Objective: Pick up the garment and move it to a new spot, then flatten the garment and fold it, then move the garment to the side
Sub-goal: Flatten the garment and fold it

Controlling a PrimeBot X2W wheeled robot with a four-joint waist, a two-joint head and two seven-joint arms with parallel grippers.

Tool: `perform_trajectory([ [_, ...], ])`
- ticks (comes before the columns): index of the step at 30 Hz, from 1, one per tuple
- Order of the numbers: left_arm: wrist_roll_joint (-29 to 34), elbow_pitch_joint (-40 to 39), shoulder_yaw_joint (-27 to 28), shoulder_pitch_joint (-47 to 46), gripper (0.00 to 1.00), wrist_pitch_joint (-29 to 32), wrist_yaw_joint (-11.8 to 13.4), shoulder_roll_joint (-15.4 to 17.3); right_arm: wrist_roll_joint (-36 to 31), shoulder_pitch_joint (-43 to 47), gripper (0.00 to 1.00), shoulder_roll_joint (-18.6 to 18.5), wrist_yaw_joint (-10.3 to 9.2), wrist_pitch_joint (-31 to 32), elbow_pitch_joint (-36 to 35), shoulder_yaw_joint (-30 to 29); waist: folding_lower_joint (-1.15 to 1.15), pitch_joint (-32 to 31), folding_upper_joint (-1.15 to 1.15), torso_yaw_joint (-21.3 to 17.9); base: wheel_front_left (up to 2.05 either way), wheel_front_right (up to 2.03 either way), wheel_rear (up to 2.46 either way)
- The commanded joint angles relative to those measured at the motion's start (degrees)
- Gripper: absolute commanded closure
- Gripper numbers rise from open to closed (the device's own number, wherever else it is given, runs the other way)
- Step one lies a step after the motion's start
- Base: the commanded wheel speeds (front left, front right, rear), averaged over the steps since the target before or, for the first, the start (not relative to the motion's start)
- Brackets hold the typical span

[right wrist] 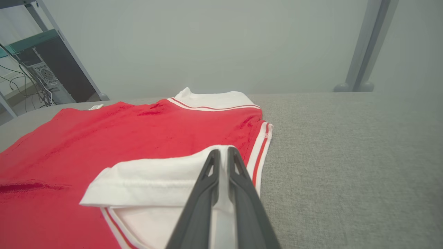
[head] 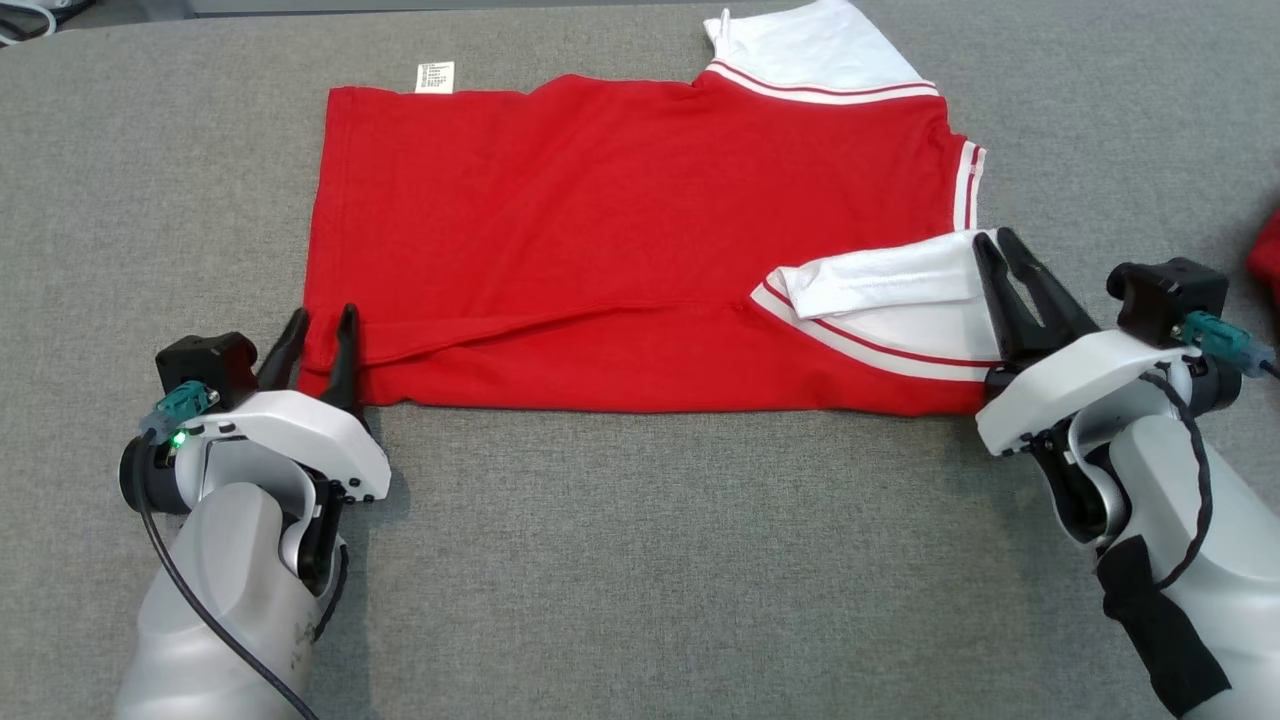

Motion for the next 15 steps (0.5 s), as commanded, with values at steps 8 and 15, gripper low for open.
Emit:
perform_trajectory([
  [8,1.5,-5.1,1.6,-1.7,0.00,-1.7,0.3,1.8,-7.3,-1.9,0.00,2.2,-0.16,-0.8,-1.0,-9.0,0.00,-0.2,0.00,0.4,0.00,0.00,0.00],
  [15,3.2,-10.4,2.7,3.5,0.00,-1.7,1.4,0.9,-8.7,3.3,0.00,2.8,-0.16,-0.8,-2.5,-9.3,0.00,-2.5,0.00,0.6,0.00,0.00,0.00],
])
